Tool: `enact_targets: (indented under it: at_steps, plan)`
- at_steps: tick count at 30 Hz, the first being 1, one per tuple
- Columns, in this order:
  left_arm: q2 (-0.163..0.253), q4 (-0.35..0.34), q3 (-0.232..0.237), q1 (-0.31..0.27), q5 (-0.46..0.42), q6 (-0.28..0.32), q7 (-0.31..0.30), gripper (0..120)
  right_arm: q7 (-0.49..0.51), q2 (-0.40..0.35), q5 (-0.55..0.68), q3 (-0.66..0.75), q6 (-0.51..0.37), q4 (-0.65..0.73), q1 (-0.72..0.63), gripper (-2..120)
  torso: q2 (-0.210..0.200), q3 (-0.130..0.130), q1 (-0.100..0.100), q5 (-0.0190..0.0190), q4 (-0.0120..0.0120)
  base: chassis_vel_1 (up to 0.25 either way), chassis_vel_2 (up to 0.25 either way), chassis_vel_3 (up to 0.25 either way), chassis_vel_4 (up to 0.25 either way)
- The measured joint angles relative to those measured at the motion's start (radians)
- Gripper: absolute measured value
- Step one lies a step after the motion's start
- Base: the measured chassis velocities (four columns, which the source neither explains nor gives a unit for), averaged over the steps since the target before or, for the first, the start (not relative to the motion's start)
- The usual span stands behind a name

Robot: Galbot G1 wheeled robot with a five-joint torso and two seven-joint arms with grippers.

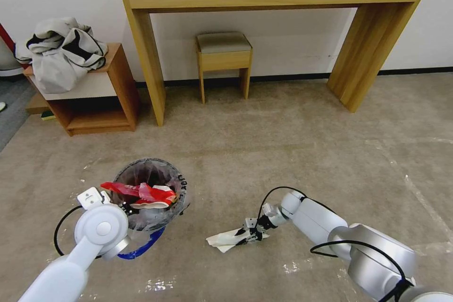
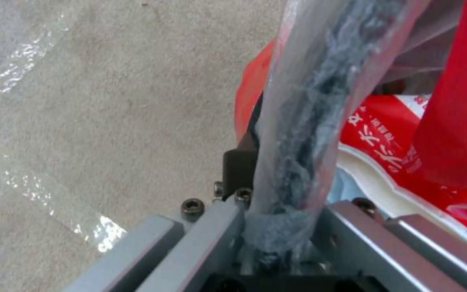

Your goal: Pick up the trash bin and place the garbage on the floor into it.

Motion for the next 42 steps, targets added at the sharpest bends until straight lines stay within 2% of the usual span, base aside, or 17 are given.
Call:
enact_targets:
  at_steps: [4, 12, 17, 19, 23, 25, 26, 27, 28, 30, 33, 35, 38, 42]
  plan:
    - [0.0, 0.0, 0.004, -0.004, 0.008, -0.002, 0.005, 0, 0.001, -0.022, 0.03, -0.016, -0.011, 0.042, 0.004, 4, 0.0, 0.0, 0.0, 0.0, 0.0, 0.0, 0.0, 0.0, 0.0]
    - [0.001, -0.001, 0.007, -0.006, 0.018, -0.003, 0.007, 0, 0.007, -0.036, 0.051, -0.011, -0.015, 0.049, 0.016, 1, 0.0, 0.0, 0.0, 0.0, 0.0, 0.0, 0.0, 0.0, 0.0]
    - [0.003, -0.002, 0.007, -0.006, 0.013, -0.003, 0.007, 0, 0.008, -0.061, 0.108, 0.019, -0.026, 0.108, 0.019, 0, 0.0, 0.0, 0.0, 0.0001, -0.0001, 0.0, 0.0, 0.0, 0.0]
    - [0.006, -0.002, 0.008, -0.006, 0.009, -0.003, 0.007, 0, 0.006, -0.093, 0.164, 0.094, -0.02, 0.19, 0.047, 0, 0.0, 0.0, 0.0, 0.0003, 0.0002, 0.0, 0.0, 0.0, 0.0]
    - [0.011, -0.002, 0.007, -0.005, 0.008, -0.003, 0.007, 0, 0.008, -0.151, 0.213, 0.156, -0.025, 0.276, 0.083, 0, 0.0, 0.0, 0.0, 0.0, 0.0005, 0.0, 0.0, 0.0, 0.0]
    - [0.014, -0.003, 0.006, -0.005, 0.007, -0.003, 0.006, 0, 0.011, -0.232, 0.25, 0.211, -0.029, 0.36, 0.119, 0, 0.0, 0.0, 0.0, -0.0003, 0.0001, 0.0, 0.0, 0.0, 0.0]
    - [0.014, -0.003, 0.006, -0.005, 0.007, -0.003, 0.006, 0, 0.011, -0.232, 0.25, 0.211, -0.029, 0.36, 0.119, 0, 0.0, 0.0, 0.0, -0.0003, 0.0001, 0.0, 0.0, 0.0, 0.0]
    - [0.014, -0.005, 0.006, -0.006, 0.006, -0.003, 0.005, 0, 0.016, -0.28, 0.277, 0.238, -0.039, 0.417, 0.133, 0, 0.0, 0.0, 0.0, 0.0, -0.0004, 0.0, 0.0, 0.0, 0.0]
    - [0.014, -0.005, 0.006, -0.006, 0.006, -0.003, 0.005, 0, 0.016, -0.28, 0.277, 0.238, -0.039, 0.417, 0.133, 0, 0.0, 0.0, 0.0, 0.0, -0.0004, 0.0, 0.0, 0.0, 0.0]
    - [0.017, -0.005, 0.007, -0.007, 0.005, -0.004, 0.004, 0, 0.032, -0.336, 0.319, 0.278, -0.062, 0.508, 0.142, 0, 0.0, 0.0, 0.0, 0.0001, -0.0007, 0.0, 0.0, 0.0, 0.0]
    - [0.018, -0.005, 0.007, -0.007, 0.004, -0.004, 0.004, 0, 0.039, -0.352, 0.333, 0.295, -0.069, 0.542, 0.144, 0, 0.0, 0.0, 0.0, 0.0002, -0.0005, 0.0, 0.0, 0.0, 0.0]
    - [0.022, -0.001, 0.008, -0.008, 0.0, -0.004, 0.003, 0, 0.068, -0.403, 0.39, 0.342, -0.102, 0.68, 0.17, 0, 0.0, 0.0, 0.0, 0.0001, 0.0002, 0.0, 0.0, 0.0, 0.0]
    - [0.023, 0.001, 0.009, -0.009, -0.006, -0.004, 0.002, 0, 0.084, -0.427, 0.422, 0.353, -0.118, 0.749, 0.204, 0, 0.0, 0.0, 0.0, -0.0002, 0.0001, 0.0, 0.0, 0.0, 0.0]
    - [0.023, 0.001, 0.01, -0.011, -0.017, -0.004, -0.002, 0, 0.098, -0.434, 0.455, 0.354, -0.122, 0.781, 0.23, 0, 0.0, 0.0, 0.0, 0.0, 0.0001, 0.0, 0.0, 0.0, 0.0]
